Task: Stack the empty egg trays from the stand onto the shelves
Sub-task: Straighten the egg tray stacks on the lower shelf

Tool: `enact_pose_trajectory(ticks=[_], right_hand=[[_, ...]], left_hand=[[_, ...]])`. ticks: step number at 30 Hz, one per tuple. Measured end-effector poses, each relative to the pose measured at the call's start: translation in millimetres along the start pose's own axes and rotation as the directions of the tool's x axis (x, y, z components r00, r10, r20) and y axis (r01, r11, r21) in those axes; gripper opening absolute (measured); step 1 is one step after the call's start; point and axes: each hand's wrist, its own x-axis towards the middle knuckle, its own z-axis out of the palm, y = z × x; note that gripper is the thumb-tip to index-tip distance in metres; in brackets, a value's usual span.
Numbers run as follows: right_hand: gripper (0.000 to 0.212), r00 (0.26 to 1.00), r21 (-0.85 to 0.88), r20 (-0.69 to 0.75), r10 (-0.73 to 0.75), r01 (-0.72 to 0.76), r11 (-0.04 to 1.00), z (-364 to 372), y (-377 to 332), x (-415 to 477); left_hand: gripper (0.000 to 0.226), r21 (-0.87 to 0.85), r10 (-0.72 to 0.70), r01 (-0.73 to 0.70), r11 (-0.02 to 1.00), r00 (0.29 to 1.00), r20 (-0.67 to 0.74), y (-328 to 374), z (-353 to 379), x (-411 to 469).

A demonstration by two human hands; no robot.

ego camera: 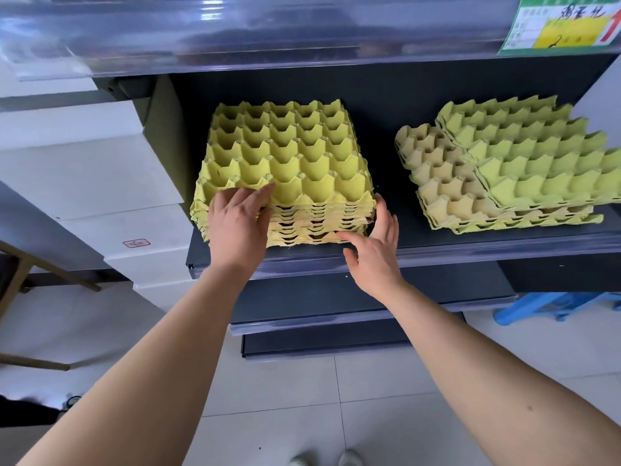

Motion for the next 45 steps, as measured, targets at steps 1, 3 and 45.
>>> enact_pose_trajectory(ticks=[1, 3, 45], right_hand=[[0.026, 1.0, 0.012, -0.005, 0.002, -0.002, 1.0, -0.6, -0.6, 0.3], [0.029, 1.0, 0.012, 0.002, -0.005, 0.005, 1.0, 0.9, 0.9, 0.9], [0.035, 0.984, -0.2, 0.128, -0.127, 0.152, 0.968, -67.5, -5.6, 52.7]], left_hand=[[0.033, -0.031, -0.012, 0.012, 0.999, 1.0, -0.004, -0.8, 0.2, 2.6], [0.03, -0.072, -0.029, 0.029, 0.997, 1.0, 0.009, -1.6, -0.5, 5.2], [0.035, 0.094, -0.079, 0.06, 0.994, 0.973, 0.215, 8.4, -9.4, 5.6]])
